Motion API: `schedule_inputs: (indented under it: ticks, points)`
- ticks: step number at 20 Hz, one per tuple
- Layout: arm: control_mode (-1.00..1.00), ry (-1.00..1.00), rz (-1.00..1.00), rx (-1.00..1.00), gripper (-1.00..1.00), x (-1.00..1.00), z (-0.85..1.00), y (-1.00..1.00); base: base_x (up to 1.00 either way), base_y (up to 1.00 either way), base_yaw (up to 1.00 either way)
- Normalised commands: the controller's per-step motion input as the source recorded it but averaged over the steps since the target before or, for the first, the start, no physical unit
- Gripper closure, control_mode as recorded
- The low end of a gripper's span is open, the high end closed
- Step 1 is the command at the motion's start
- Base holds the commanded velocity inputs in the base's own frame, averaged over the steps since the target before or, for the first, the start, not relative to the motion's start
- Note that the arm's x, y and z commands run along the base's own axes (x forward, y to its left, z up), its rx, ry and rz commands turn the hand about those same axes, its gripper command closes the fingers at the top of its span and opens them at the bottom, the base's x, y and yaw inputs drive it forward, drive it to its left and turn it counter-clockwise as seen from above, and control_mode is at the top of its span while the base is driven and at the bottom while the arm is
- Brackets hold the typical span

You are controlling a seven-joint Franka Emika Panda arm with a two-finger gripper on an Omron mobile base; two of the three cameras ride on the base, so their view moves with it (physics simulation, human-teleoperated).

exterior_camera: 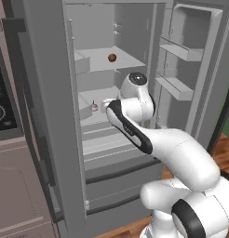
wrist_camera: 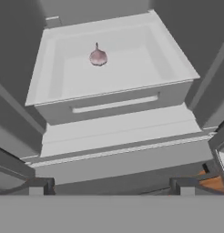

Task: Retrieve the bottle and the shaker from the cabinet and place them next to the mixing bowl on the counter. Then add garlic from the fridge to the mixing bowl.

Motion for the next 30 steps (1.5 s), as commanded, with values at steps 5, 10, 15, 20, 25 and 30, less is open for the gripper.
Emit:
schedule_inputs:
  ticks: [5, 10, 15, 20, 25, 30]
  points:
    - [-1.00, 0.07, 0.10, 0.00, -1.00, 0.65, 0.00, 0.00, 0.00, 0.00, 0.00]
    - [-1.00, 0.03, 0.12, 0.00, -1.00, 0.56, 0.00, 0.00, 0.00, 0.00, 0.00]
    - [-1.00, -0.02, 0.03, 0.00, -1.00, 0.40, -0.05, 0.04, 0.00, 0.00, 0.00]
    - [-1.00, -0.02, 0.00, 0.00, -1.00, 0.38, -0.40, 0.01, 0.00, 0.00, 0.00]
    - [-1.00, -0.02, 0.00, -0.02, -1.00, 0.35, -0.35, 0.18, 0.00, 0.00, 0.00]
    - [-1.00, 0.00, 0.00, -0.07, -1.00, 0.30, -0.07, 0.38, 0.00, 0.00, 0.00]
